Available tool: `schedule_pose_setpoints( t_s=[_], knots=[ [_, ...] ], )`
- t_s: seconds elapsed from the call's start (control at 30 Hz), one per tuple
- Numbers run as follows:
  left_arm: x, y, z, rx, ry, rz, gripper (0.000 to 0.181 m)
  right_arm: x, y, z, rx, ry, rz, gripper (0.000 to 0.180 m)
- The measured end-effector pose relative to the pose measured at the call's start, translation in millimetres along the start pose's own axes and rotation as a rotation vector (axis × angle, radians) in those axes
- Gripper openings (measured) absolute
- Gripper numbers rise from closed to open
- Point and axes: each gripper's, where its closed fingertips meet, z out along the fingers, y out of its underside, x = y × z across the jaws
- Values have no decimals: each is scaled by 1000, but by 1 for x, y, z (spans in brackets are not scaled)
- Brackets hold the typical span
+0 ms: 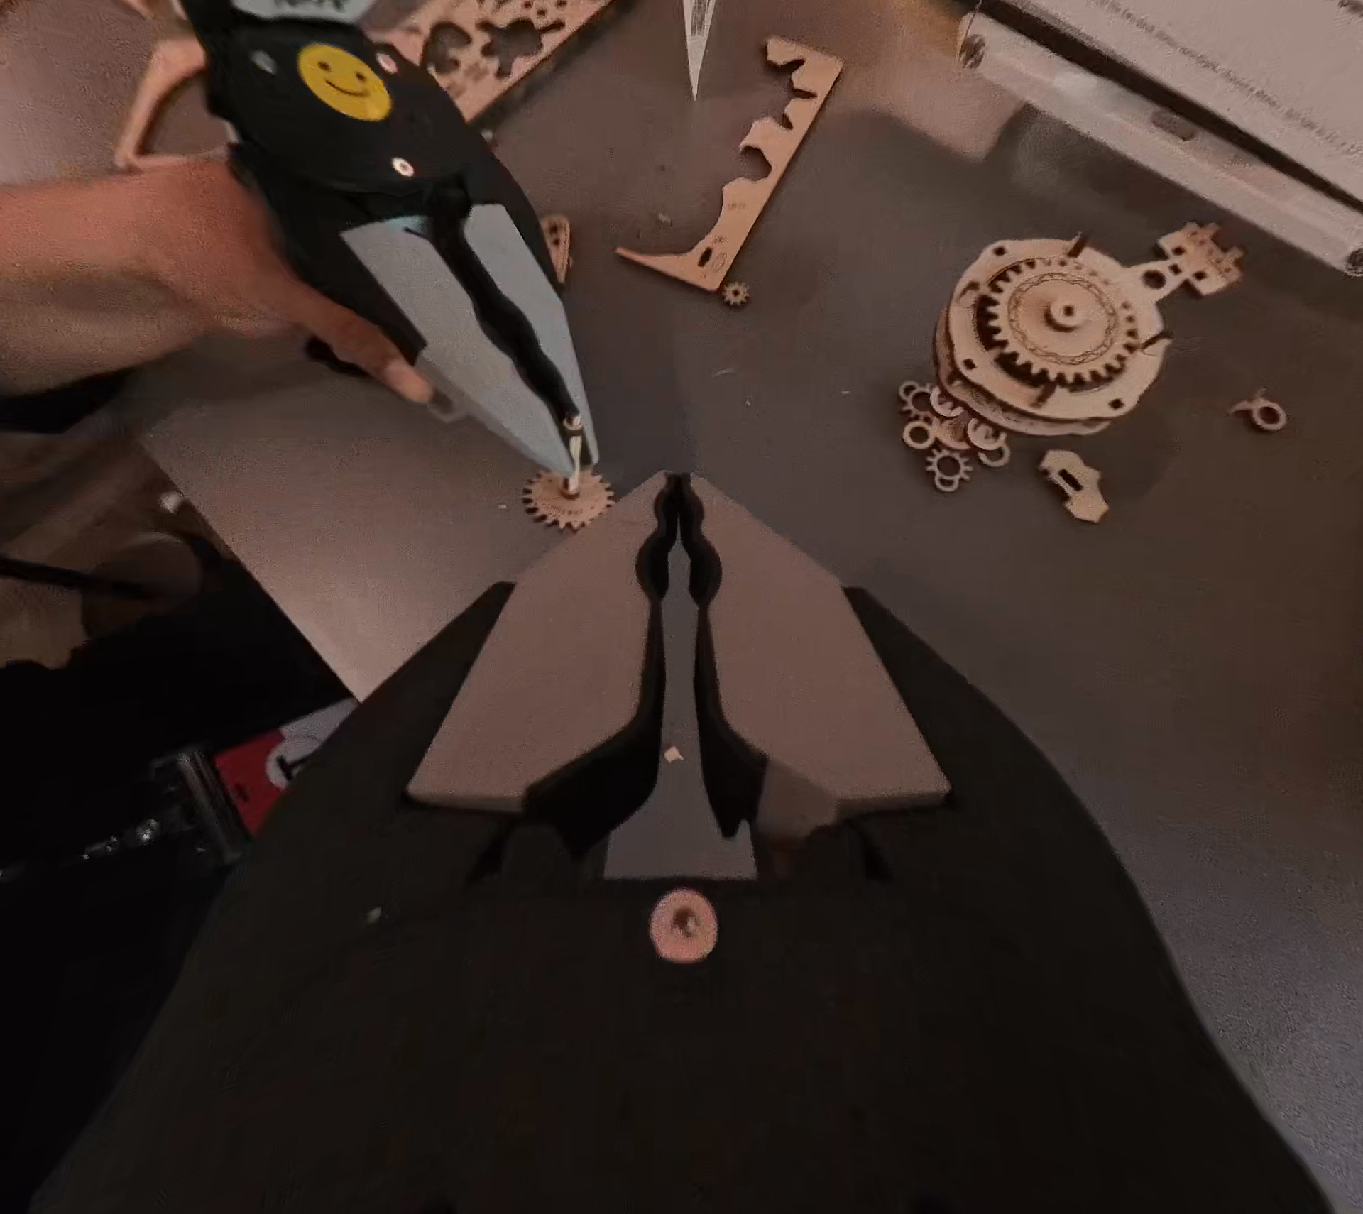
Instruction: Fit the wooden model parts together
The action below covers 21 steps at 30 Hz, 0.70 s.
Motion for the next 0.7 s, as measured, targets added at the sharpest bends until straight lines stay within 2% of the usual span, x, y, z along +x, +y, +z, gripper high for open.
schedule_pose_setpoints(
  t_s=[0.1, 0.3, 0.37, 0.5, 0.63, 0.7],
  knots=[
    [-13, -9, -11, 70, 57, -164, 4, 2, -1, -8, 127, -70, 89, 0],
    [-4, -41, -23, 296, 281, -346, 3, -26, 11, 2, 241, -185, 45, 0],
    [-2, -50, -26, 369, 342, -373, 3, -36, 13, 7, 303, -230, 51, 0],
    [2, -57, -28, 421, 373, -371, 3, -43, 16, 23, 369, -309, 120, 12],
    [7, -57, -28, 426, 391, -360, 3, -40, 13, 29, 430, -339, 144, 0],
    [9, -57, -29, 430, 404, -360, 3, -38, 12, 30, 449, -313, 117, 0]
  ],
)
